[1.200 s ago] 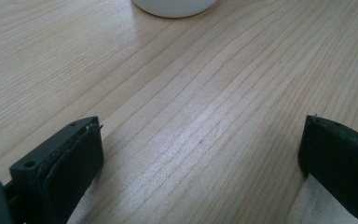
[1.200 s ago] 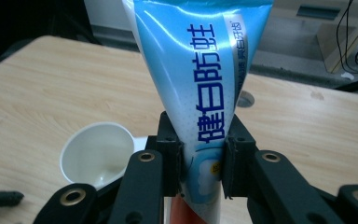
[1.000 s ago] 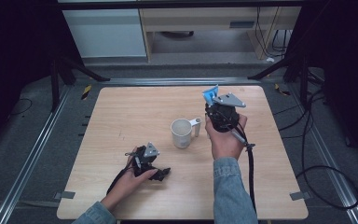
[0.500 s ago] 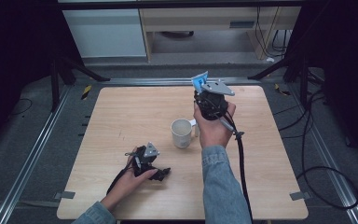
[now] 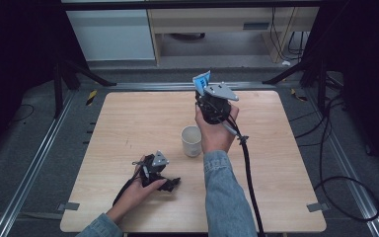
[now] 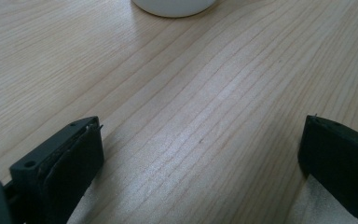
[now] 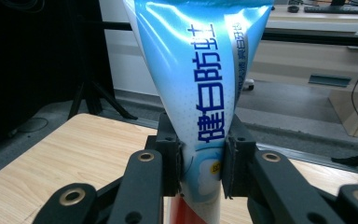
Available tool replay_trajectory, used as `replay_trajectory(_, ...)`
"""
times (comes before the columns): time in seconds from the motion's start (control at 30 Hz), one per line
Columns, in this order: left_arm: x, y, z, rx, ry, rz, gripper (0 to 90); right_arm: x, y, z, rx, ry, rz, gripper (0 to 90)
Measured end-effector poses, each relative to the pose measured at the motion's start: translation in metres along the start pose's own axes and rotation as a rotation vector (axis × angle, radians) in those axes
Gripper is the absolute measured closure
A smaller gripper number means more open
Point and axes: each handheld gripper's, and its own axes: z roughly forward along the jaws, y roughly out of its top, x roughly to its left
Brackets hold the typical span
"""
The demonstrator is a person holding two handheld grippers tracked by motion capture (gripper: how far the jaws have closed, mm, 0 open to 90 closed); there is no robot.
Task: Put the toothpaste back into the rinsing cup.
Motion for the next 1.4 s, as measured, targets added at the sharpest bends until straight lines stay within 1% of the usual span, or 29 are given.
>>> replay_trajectory(0.13,0.0,0.0,0.0,0.0,0.0,0.0,0.0,0.002,-0.004,0.004,-0.008,0.01,-0.009,72.4)
replay_trajectory(0.17,0.0,0.0,0.0,0.0,0.0,0.0,0.0,0.003,-0.006,0.005,-0.016,0.012,0.0,72.4)
replay_trajectory(0.27,0.0,0.0,0.0,0.0,0.0,0.0,0.0,0.006,-0.008,0.007,-0.019,0.021,0.004,72.4)
replay_trajectory(0.3,0.0,0.0,0.0,0.0,0.0,0.001,0.0,0.008,-0.01,0.008,-0.021,0.028,-0.003,72.4)
replay_trajectory(0.43,0.0,0.0,0.0,0.0,0.0,0.0,0.0,0.01,-0.013,0.008,-0.026,0.029,-0.021,72.4)
replay_trajectory(0.5,0.0,0.0,0.0,0.0,0.0,0.001,0.0,0.01,-0.015,0.009,-0.03,0.032,-0.018,72.4)
replay_trajectory(0.53,0.0,0.0,0.0,0.0,0.0,0.0,0.0,0.01,-0.018,0.01,-0.028,0.036,-0.005,72.4)
replay_trajectory(0.7,0.0,0.0,0.0,0.0,0.0,0.001,0.0,0.013,-0.022,0.012,-0.03,0.044,-0.005,72.4)
replay_trajectory(0.77,0.0,0.0,0.0,0.0,0.0,0.0,0.0,0.013,-0.026,0.014,-0.019,0.047,0.001,72.4)
replay_trajectory(0.83,0.0,0.0,0.0,0.0,0.0,0.001,0.0,0.012,-0.028,0.014,-0.019,0.047,0.001,72.4)
replay_trajectory(0.97,0.0,0.0,0.0,0.0,0.0,0.0,0.0,0.012,-0.034,0.016,-0.011,0.049,0.015,72.3)
replay_trajectory(1.0,0.0,0.0,0.0,0.0,0.0,0.001,0.0,0.012,-0.037,0.017,-0.006,0.056,0.02,72.3)
replay_trajectory(1.2,0.0,0.0,0.0,-0.001,0.001,0.001,0.0,0.011,-0.042,0.02,-0.006,0.055,0.025,72.3)
replay_trajectory(1.4,0.0,0.0,0.0,0.0,0.0,0.002,0.0,0.011,-0.051,0.024,0.006,0.058,0.027,72.2)
